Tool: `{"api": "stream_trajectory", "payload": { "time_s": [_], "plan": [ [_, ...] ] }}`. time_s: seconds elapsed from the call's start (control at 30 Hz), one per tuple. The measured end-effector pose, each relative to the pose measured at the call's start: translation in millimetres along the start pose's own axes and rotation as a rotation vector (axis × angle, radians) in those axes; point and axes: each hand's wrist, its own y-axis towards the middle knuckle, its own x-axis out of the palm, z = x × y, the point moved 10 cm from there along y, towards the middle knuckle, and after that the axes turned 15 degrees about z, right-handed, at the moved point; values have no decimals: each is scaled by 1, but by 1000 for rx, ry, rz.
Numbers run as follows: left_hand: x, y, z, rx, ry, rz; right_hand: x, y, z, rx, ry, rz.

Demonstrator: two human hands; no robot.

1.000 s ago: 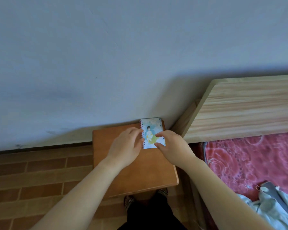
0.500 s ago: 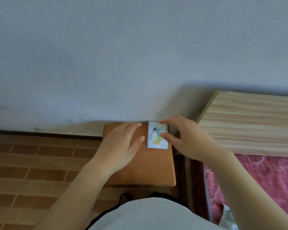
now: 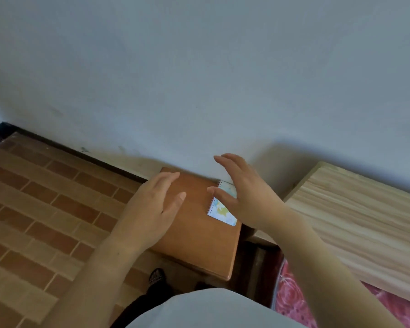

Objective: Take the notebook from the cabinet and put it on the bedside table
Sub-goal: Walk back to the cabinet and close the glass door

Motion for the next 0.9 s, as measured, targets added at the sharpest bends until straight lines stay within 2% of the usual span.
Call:
{"api": "stream_trajectory", "payload": {
  "time_s": [0.2,0.4,0.5,0.63,0.9],
  "plan": [
    [-32,-52,-29,-223,44,129,45,-6,-44,-163,67,-201],
    [-91,-138,-77,-454,93,278,95,-39,-147,-477,118,-422],
    [-119,-177,-101,-572,117,363,113,-57,-188,-568,115,-516],
    [-155,-221,-128,-652,118,454,137,-78,-242,-631,106,-586],
    [-259,-341,-199,-766,187,639,199,-146,-414,-854,161,-599]
  ]
}}
